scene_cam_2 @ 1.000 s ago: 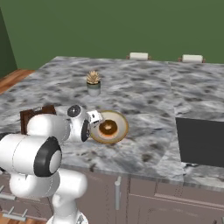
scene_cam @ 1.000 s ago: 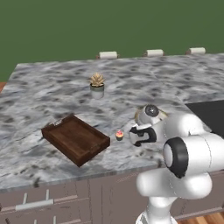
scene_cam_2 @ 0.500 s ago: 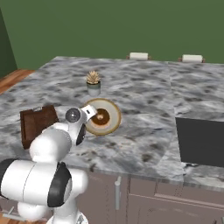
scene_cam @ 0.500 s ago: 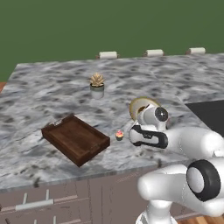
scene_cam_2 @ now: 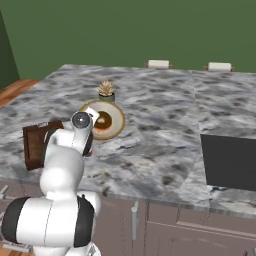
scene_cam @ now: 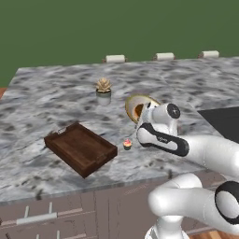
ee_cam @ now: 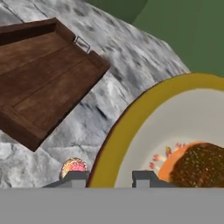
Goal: Place the bowl with donut and the cupcake onto the tray.
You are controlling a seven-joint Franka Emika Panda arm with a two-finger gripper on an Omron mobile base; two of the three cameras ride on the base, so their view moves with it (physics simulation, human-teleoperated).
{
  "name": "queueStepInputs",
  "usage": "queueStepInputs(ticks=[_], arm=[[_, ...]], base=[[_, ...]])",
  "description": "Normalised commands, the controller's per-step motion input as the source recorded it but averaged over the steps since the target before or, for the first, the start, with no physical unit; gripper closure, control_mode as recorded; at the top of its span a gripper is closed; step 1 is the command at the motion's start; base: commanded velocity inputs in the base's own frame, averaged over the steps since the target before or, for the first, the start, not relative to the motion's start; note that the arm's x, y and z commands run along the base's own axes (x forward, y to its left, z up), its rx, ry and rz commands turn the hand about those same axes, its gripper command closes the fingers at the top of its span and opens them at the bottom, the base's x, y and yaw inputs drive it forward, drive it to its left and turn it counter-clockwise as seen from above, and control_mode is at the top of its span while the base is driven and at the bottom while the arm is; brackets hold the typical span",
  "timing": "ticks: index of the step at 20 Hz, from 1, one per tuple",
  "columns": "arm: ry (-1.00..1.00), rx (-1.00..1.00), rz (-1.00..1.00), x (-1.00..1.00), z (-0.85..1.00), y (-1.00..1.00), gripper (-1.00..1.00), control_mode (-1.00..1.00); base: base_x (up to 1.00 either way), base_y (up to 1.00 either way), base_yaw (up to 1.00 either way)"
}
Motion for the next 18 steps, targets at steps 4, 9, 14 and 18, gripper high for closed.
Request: queueStepInputs(ticks=[4, 9, 14, 18], arm=[[0.00, -0.28, 0.17, -0.09, 0.34, 0.56, 1.00, -1.00], [0.03, -0.33, 0.12, -0.08, 0.14, 0.65, 1.00, -1.00], [0.09, -0.28, 0.08, 0.01, 0.15, 0.74, 1.00, -1.00], [0.15, -0.25, 0.05, 0.13, 0.21, 0.75, 1.00, -1.00]], base=[[0.00, 0.00, 0.00], [0.00, 0.00, 0.00], [0.00, 0.00, 0.00], [0.00, 0.00, 0.00]])
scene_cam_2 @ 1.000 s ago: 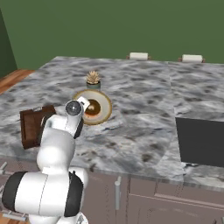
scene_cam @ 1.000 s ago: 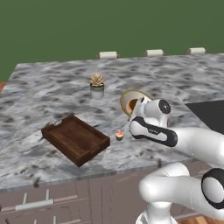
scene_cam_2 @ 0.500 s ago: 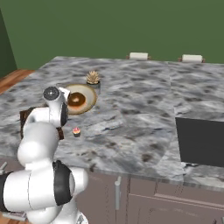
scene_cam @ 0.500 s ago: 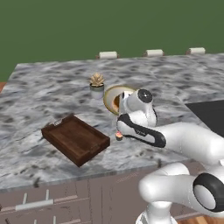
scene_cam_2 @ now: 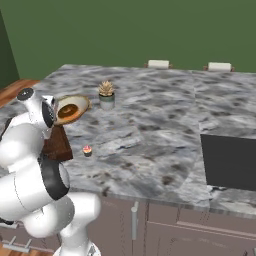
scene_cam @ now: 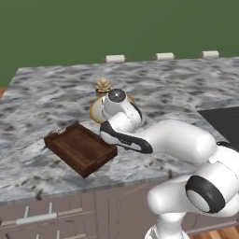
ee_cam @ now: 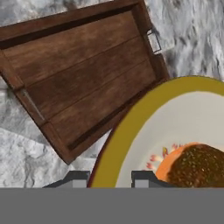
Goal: Place the bowl with donut and the cupcake onto the tray.
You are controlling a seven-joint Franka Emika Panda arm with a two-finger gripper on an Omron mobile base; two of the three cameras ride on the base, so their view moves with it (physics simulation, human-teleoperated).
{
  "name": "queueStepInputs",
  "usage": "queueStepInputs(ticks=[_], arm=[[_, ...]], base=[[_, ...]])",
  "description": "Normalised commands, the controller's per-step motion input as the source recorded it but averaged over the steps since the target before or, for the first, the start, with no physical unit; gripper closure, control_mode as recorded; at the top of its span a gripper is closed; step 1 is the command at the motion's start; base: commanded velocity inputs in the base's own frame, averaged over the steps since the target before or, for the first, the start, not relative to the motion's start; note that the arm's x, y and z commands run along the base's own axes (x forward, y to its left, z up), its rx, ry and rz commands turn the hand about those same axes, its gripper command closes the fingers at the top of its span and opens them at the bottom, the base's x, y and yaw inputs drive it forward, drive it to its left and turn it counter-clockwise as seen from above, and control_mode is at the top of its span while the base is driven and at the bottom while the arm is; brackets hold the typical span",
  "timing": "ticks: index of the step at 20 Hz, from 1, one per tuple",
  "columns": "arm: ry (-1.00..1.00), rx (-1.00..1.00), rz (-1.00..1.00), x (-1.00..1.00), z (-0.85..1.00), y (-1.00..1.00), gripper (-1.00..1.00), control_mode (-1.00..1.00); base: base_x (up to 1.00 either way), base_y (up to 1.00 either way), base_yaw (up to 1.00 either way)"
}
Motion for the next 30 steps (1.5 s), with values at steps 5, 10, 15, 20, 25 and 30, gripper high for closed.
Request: queueStepInputs(ticks=[5, 10, 15, 20, 25, 30], arm=[[0.18, -0.20, 0.03, 0.32, 0.15, 0.71, 1.00, -1.00], [0.09, -0.04, 0.02, 0.11, 0.01, 0.30, 1.00, -1.00], [0.00, 0.00, 0.00, -0.11, -0.07, 0.06, 1.00, -1.00], [0.00, 0.05, 0.00, -0.33, -0.28, 0.10, 1.00, -1.00], [-0.01, 0.09, 0.00, -0.26, -0.26, 0.07, 1.00, -1.00], [-0.02, 0.10, 0.00, -0.05, -0.20, 0.11, 1.00, -1.00]], base=[[0.00, 0.00, 0.00], [0.00, 0.00, 0.00], [0.00, 0.00, 0.00], [0.00, 0.00, 0.00], [0.00, 0.00, 0.00], [0.00, 0.00, 0.00]])
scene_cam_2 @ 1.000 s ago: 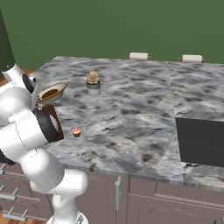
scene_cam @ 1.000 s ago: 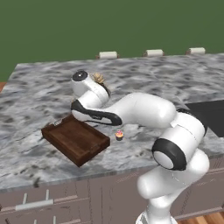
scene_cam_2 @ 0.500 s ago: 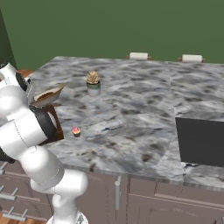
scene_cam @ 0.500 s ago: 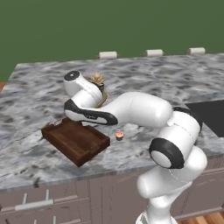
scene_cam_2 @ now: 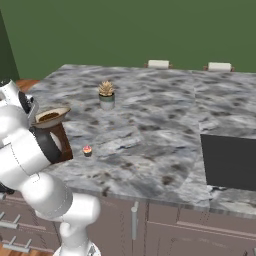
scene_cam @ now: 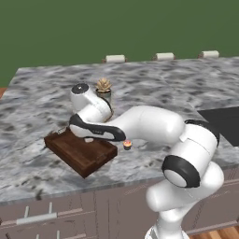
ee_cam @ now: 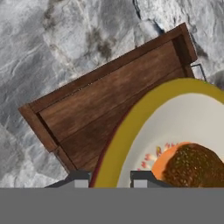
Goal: Place the bowl with donut and the cupcake onto the tray.
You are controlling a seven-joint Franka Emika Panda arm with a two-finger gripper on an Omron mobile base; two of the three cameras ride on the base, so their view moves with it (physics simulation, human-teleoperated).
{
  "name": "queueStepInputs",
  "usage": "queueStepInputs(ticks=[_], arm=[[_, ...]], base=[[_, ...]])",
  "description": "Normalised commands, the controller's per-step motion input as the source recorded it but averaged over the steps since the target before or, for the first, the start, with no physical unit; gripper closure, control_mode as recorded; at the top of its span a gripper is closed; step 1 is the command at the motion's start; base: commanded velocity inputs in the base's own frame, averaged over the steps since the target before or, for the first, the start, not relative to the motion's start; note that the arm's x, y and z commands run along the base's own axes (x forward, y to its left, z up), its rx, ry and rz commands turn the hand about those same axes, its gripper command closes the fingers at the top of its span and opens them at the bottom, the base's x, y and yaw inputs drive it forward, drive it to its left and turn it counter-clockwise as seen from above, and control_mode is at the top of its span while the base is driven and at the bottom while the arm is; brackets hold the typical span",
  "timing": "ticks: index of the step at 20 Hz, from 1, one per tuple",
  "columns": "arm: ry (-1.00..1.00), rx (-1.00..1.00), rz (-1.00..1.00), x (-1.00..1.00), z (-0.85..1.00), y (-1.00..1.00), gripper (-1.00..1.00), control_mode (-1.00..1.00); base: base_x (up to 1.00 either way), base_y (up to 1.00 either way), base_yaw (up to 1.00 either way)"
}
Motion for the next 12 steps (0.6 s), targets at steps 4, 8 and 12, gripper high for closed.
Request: queueStepInputs(ticks=[4, 8, 12], arm=[[-0.05, 0.11, 0.00, 0.00, -0.21, 0.33, 1.00, -1.00], [-0.03, 0.09, 0.00, 0.06, -0.20, 0.50, 1.00, -1.00], [-0.01, 0.07, -0.01, 0.18, -0.23, 0.52, 1.00, -1.00]], base=[[0.00, 0.00, 0.00], [0.00, 0.00, 0.00], [0.00, 0.00, 0.00]])
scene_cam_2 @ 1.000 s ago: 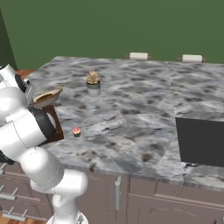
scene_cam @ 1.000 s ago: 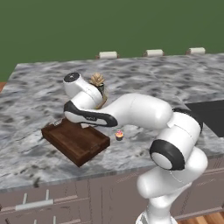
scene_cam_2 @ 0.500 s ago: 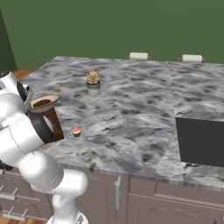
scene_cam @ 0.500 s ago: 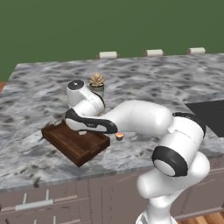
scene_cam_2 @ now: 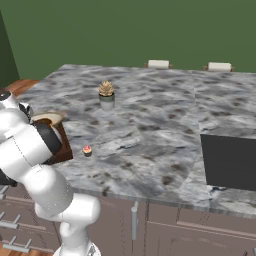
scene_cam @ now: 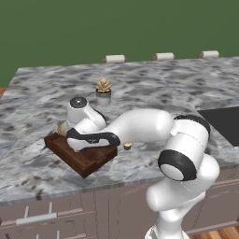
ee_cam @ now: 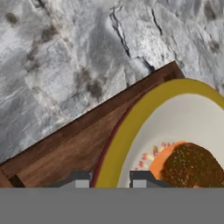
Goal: Place the bowl with donut and the cupcake onto the tray.
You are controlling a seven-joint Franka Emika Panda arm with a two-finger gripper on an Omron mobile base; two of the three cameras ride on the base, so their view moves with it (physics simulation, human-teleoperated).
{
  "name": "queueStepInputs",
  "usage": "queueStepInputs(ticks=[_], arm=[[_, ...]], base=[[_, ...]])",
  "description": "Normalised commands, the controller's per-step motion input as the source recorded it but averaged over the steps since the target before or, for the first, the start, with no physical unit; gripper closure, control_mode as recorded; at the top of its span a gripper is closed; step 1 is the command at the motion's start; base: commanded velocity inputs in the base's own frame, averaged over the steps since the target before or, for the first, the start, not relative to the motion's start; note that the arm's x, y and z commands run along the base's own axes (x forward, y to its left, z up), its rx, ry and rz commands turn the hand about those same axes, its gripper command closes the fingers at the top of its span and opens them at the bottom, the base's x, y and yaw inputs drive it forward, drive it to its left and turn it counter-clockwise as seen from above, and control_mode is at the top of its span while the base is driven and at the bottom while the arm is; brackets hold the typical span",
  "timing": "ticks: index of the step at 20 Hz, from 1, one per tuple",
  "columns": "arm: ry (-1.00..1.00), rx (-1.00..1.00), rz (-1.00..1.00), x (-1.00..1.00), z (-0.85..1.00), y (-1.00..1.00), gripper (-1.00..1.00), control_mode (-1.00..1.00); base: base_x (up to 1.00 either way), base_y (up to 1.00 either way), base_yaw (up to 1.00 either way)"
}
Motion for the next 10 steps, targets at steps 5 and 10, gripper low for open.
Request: queueStepInputs(ticks=[5, 10], arm=[[-0.04, 0.03, -0.02, 0.25, -0.19, 0.42, 1.00, -1.00], [-0.04, 0.00, -0.01, 0.18, -0.17, 0.16, 1.00, -1.00]], base=[[0.00, 0.00, 0.00], [0.00, 0.00, 0.00]])
